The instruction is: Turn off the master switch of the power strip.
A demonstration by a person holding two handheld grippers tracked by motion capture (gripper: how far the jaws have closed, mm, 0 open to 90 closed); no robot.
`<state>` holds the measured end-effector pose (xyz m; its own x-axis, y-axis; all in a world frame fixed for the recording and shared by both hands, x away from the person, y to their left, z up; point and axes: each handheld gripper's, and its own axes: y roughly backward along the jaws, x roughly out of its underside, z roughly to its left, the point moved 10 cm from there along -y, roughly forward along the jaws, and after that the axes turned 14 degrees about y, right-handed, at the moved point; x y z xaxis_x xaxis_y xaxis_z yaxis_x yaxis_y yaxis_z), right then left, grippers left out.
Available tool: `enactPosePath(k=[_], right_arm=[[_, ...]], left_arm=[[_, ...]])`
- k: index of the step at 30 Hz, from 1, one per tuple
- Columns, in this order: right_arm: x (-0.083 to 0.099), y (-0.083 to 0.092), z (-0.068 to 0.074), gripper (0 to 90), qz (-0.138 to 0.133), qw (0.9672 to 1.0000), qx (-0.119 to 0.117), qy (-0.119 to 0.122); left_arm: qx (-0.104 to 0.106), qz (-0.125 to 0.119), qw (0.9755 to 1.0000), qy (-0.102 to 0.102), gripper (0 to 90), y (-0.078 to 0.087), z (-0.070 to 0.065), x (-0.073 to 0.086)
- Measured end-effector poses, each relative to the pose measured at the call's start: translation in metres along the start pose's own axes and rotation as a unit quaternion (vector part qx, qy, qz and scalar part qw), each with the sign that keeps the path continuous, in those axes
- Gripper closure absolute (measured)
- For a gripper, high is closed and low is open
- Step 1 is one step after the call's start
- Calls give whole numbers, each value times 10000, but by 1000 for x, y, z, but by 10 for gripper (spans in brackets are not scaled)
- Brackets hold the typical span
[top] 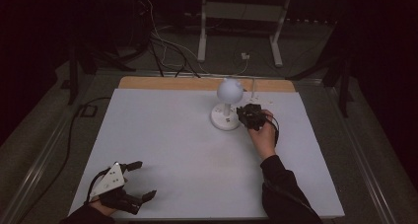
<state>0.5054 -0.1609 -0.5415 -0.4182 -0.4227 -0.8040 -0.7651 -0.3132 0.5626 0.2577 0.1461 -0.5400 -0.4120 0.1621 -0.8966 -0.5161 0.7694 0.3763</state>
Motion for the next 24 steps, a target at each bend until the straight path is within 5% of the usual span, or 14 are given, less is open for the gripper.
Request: enactPosePath(k=[5,24], right_arm=[[2,-3,3,895,68,9999,10,118],[18,-17,10,900,354,9987,22,363]], left_arm=[[6,1,10000,5,3,0,0,0],[6,27,10000,-7,3,0,0,1]])
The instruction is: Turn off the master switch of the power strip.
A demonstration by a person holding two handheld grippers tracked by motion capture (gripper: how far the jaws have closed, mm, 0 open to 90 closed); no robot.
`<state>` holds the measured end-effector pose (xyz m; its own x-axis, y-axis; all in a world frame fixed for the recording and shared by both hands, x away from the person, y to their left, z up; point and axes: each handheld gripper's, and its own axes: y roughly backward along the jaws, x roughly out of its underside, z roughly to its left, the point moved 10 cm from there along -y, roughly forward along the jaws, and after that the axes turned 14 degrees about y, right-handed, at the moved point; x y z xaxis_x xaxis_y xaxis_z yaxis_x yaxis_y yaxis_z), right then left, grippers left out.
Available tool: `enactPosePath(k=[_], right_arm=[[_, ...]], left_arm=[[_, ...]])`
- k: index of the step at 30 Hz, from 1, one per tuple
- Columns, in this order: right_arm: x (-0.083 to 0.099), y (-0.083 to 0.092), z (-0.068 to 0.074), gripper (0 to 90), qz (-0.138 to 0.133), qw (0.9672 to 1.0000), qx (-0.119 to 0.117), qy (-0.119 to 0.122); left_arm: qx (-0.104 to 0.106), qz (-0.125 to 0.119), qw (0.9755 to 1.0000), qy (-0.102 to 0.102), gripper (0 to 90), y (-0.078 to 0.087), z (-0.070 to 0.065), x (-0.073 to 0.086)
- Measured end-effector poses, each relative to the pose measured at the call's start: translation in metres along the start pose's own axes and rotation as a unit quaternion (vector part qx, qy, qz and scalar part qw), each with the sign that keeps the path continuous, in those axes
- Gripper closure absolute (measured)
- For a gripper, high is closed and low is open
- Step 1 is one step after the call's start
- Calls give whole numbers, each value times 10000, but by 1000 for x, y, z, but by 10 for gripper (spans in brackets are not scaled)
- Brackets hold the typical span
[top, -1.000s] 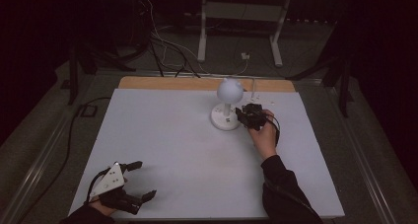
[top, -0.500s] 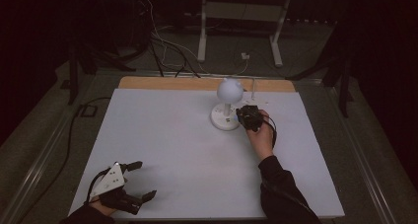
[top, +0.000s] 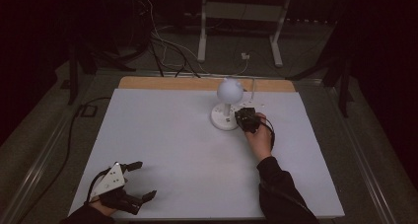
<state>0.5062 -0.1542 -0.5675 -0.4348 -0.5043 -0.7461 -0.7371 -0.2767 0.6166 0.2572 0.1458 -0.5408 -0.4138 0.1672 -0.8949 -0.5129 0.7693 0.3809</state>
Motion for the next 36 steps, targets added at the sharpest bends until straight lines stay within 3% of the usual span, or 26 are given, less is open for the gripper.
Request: enactPosePath(k=[12,16,27,36], right_arm=[[3,-2,1,900,-86,9999,65,80],[4,-2,2,900,-130,9995,139,249],[4,-3,3,900,112,9979,281,571],[4,-3,4,900,75,9978,322,578]], left_arm=[[0,14,10000,6,3,0,0,0],[10,15,10000,-7,3,-1,-1,1],[3,-12,10000,-10,3,-1,-1,0],[4,-12,10000,0,3,-1,-1,0]])
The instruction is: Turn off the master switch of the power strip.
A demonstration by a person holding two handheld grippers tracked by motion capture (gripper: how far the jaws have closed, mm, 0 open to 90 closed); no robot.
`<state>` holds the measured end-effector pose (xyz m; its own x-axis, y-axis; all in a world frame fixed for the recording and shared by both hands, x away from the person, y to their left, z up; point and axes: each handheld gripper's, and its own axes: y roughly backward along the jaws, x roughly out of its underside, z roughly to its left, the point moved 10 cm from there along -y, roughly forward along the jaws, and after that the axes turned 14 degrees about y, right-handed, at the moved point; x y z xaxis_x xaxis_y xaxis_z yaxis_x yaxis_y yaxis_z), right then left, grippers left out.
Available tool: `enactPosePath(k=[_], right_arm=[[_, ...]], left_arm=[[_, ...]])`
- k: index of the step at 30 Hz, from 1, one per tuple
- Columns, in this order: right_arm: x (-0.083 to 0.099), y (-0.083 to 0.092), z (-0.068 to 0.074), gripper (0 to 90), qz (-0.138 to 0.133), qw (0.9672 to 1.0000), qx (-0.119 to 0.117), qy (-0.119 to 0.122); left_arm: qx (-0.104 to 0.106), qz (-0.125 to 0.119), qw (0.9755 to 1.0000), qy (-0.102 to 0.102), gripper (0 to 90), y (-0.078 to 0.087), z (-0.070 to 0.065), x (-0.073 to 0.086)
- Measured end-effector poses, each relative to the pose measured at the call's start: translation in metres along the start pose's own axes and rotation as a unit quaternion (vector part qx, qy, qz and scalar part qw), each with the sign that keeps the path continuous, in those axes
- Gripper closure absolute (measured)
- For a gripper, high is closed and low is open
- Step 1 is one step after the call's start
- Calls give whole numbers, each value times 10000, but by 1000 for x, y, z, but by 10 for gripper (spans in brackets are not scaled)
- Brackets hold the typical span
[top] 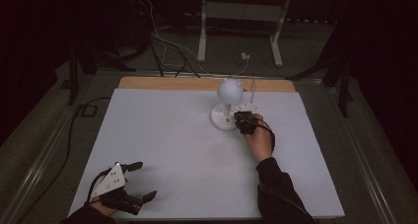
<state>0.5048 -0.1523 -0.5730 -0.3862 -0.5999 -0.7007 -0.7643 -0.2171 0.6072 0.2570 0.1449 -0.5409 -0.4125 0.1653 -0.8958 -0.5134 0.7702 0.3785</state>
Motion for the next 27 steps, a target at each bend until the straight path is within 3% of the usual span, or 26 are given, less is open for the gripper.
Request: enactPosePath(k=[4,5,7,9,17,20,22,23,24,25,26,27], right_arm=[[0,1,0,900,26,10000,-20,-29],[-4,2,-2,900,-18,9996,-172,-201],[-4,4,-4,900,129,9994,-167,-288],[-11,9,-6,893,-93,9992,-158,-362],[-21,20,-4,828,-319,9980,-311,-458],[-21,22,-2,759,-331,9973,-379,-532],[-21,24,-1,638,-376,9969,-372,-576],[-21,25,0,520,-418,9965,-416,-599],[-21,25,0,520,-418,9965,-416,-599],[-23,28,1,422,-512,9953,-483,-658],[-23,28,1,422,-512,9953,-483,-658],[-24,29,1,364,-578,9944,-535,-702]], left_arm=[[-17,-6,10000,-5,3,1,1,0],[-15,-2,10000,8,3,0,1,0],[-11,-16,10000,7,3,0,1,-1],[-20,0,10000,4,3,0,1,0],[-20,-4,10000,-11,3,1,1,0],[-16,-27,10000,-5,3,1,1,-1],[-26,-20,10000,-2,3,1,2,0],[-15,-33,10000,5,3,1,1,-1],[-18,-42,10000,3,3,1,1,-1],[-17,-43,10000,5,3,1,1,-1],[-15,-37,10000,-4,3,1,1,-1],[-18,-30,10000,-11,3,1,1,-1]])
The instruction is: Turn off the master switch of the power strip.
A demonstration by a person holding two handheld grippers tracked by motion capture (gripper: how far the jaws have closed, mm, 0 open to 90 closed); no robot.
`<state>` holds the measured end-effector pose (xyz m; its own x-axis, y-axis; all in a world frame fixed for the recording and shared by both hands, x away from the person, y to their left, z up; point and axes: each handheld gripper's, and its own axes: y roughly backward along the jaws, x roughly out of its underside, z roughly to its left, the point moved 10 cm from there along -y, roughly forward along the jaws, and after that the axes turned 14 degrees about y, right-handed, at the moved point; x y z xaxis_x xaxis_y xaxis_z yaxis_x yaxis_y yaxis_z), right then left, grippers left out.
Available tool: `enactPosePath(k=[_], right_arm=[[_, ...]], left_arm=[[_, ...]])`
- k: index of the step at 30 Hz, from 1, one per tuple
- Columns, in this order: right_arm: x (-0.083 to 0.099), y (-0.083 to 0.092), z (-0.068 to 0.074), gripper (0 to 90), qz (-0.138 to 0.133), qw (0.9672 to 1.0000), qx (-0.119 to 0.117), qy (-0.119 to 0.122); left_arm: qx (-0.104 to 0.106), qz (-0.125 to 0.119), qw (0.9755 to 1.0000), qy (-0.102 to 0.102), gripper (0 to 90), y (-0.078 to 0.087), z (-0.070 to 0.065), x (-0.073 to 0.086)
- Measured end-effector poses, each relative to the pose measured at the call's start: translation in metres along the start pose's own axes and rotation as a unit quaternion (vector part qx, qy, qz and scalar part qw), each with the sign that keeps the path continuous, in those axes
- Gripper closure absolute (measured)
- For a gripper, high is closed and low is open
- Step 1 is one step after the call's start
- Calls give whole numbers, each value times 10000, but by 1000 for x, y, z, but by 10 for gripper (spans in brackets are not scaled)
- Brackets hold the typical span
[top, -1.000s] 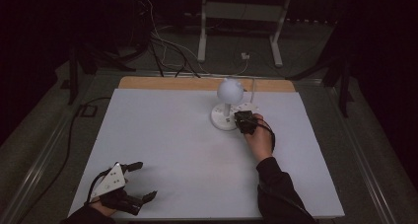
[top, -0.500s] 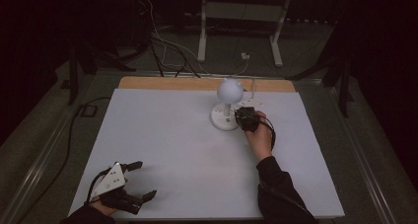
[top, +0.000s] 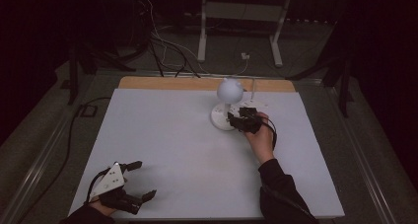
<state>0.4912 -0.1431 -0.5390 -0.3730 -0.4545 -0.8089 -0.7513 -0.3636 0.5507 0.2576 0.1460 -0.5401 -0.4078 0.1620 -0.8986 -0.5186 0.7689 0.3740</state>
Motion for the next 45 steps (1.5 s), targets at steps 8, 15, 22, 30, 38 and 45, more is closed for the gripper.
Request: enactPosePath(k=[8,15,22,30,38,45], right_arm=[[-6,12,18,4,-259,9963,-814,67],[-6,22,25,4,-228,9931,-1149,78],[-5,35,29,4,-297,9915,-1263,132],[-1,50,36,4,-363,9887,-1423,289],[7,67,48,4,-494,9833,-1676,501],[19,85,58,4,-495,9796,-1839,644]], left_arm=[[25,-5,10000,-8,3,0,-1,0],[24,-1,10000,-2,3,0,-1,0],[20,6,10000,-1,3,0,-1,0],[16,26,10000,-9,3,-1,-1,0],[36,12,10000,-3,3,0,-1,0],[30,32,10000,-16,3,-1,-2,0]])
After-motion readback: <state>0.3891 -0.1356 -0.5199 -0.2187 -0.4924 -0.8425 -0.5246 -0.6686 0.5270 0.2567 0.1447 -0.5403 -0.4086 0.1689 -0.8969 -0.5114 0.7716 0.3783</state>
